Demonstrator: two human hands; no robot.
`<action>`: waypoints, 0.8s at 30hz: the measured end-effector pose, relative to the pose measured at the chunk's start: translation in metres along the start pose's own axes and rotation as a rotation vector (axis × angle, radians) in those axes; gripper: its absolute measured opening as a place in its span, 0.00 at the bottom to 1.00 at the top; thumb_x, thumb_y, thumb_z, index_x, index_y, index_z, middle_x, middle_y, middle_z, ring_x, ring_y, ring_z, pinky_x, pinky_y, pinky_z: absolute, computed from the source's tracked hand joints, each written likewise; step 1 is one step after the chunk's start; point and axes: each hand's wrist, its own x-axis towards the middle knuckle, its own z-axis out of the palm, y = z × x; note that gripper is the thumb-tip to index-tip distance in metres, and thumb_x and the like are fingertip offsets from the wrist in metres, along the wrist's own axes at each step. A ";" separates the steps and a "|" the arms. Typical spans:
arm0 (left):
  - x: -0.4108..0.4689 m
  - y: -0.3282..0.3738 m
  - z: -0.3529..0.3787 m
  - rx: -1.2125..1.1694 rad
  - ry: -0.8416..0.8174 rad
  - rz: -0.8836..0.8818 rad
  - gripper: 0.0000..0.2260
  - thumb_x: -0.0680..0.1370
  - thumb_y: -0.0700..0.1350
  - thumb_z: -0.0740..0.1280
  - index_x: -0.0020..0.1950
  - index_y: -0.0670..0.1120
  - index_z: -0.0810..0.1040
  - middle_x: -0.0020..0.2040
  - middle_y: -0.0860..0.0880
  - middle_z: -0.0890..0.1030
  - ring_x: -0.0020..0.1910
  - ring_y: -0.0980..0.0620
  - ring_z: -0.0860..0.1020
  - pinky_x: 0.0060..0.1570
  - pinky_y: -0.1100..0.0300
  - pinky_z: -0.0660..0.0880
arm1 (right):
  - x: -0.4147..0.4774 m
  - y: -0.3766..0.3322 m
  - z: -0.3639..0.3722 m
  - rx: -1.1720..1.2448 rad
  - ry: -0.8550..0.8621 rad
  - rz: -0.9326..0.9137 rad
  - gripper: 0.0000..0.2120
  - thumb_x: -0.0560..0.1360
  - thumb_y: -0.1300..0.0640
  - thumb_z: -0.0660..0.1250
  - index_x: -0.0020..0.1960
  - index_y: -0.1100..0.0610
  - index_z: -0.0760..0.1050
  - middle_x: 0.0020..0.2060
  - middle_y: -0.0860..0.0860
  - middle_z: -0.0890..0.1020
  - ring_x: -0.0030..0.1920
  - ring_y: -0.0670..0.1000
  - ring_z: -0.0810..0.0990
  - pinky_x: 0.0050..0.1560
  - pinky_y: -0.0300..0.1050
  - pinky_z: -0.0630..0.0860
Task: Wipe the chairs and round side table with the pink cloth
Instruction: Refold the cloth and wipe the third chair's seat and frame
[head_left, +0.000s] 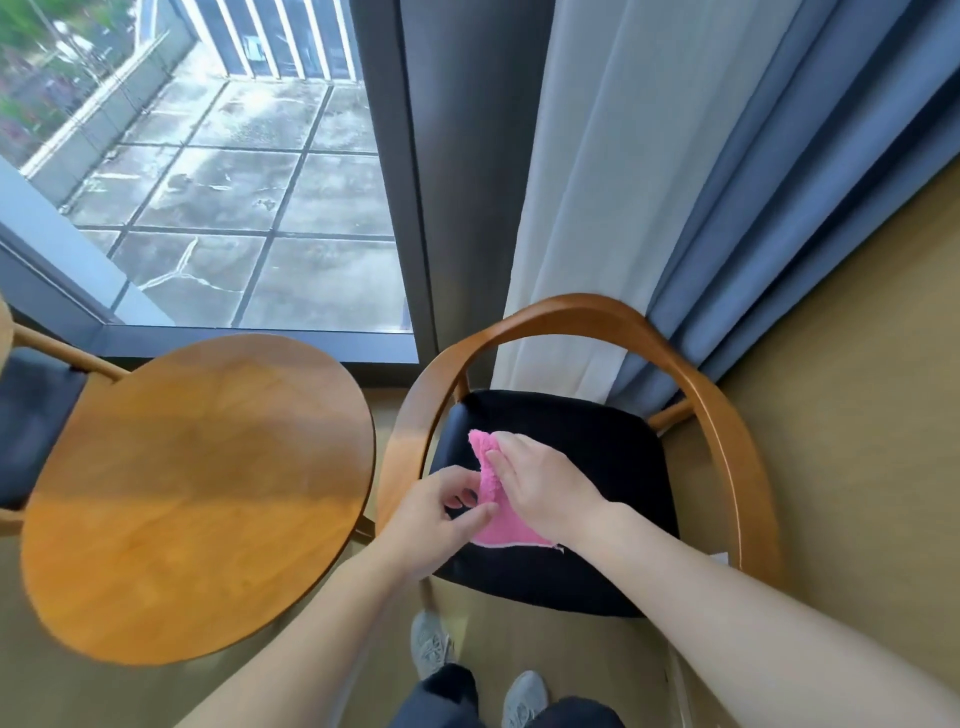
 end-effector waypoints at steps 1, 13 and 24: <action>0.002 -0.003 -0.005 0.011 0.029 0.005 0.07 0.76 0.45 0.67 0.49 0.58 0.78 0.45 0.58 0.80 0.46 0.62 0.76 0.46 0.67 0.73 | 0.005 -0.002 0.003 -0.007 -0.027 0.009 0.20 0.83 0.43 0.49 0.64 0.53 0.71 0.52 0.50 0.79 0.50 0.49 0.79 0.52 0.51 0.79; 0.001 -0.073 -0.042 0.003 0.257 -0.115 0.06 0.77 0.43 0.67 0.50 0.54 0.81 0.43 0.56 0.78 0.43 0.58 0.75 0.42 0.65 0.72 | 0.069 0.016 0.058 -0.007 -0.400 -0.012 0.21 0.77 0.54 0.66 0.68 0.47 0.66 0.53 0.46 0.79 0.50 0.46 0.79 0.49 0.41 0.80; 0.010 -0.139 -0.036 0.032 0.554 -0.455 0.07 0.76 0.41 0.68 0.50 0.53 0.77 0.46 0.55 0.77 0.41 0.59 0.75 0.41 0.67 0.71 | 0.135 0.038 0.139 0.000 -0.544 -0.115 0.19 0.78 0.59 0.64 0.68 0.55 0.66 0.57 0.52 0.75 0.52 0.49 0.77 0.48 0.40 0.74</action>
